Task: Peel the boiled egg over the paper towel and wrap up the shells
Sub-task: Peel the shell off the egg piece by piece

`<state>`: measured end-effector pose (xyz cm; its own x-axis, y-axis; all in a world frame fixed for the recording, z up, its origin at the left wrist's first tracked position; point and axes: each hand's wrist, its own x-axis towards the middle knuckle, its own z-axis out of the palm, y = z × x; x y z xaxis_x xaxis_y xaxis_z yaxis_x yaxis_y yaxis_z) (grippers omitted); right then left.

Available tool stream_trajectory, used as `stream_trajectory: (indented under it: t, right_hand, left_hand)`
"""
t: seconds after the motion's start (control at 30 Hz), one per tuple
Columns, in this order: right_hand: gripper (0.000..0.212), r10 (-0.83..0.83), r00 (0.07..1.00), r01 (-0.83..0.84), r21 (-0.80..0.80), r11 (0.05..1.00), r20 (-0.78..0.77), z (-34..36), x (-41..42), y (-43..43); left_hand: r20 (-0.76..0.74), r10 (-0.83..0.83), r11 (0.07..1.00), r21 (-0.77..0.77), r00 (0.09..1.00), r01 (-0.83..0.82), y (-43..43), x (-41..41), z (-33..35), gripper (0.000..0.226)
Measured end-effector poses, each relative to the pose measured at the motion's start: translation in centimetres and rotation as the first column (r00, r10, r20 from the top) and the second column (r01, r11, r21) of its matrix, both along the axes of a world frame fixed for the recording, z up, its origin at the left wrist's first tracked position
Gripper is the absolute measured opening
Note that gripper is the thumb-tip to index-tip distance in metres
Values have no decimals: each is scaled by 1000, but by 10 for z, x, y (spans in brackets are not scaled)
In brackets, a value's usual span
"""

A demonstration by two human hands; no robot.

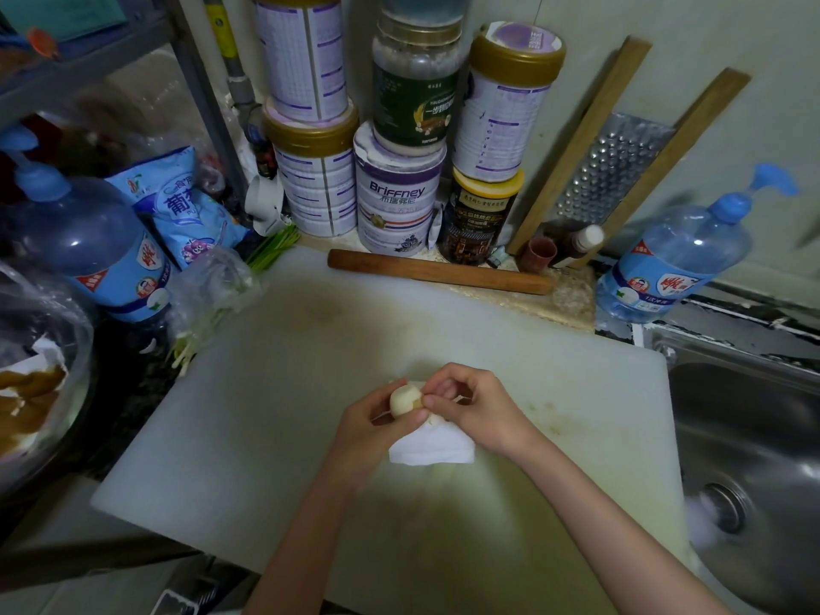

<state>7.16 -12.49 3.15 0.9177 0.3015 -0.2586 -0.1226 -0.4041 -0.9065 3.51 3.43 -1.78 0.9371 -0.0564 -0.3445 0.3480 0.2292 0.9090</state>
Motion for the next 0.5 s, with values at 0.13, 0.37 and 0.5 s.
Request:
stream_trajectory:
  t: [0.13, 0.37, 0.5]
  right_hand:
    - [9, 73, 990, -62, 89, 994, -121, 4, 4, -5]
    - [8, 120, 978, -95, 146, 985, -170, 0, 6, -9]
    - [8, 94, 982, -70, 145, 987, -164, -2, 5, -9]
  left_hand:
    - [26, -75, 997, -14, 997, 76, 1, -3, 0, 32]
    - [-18, -76, 996, -45, 997, 75, 0, -3, -2, 39]
    - [-24, -98, 994, -55, 995, 96, 3, -3, -1, 52]
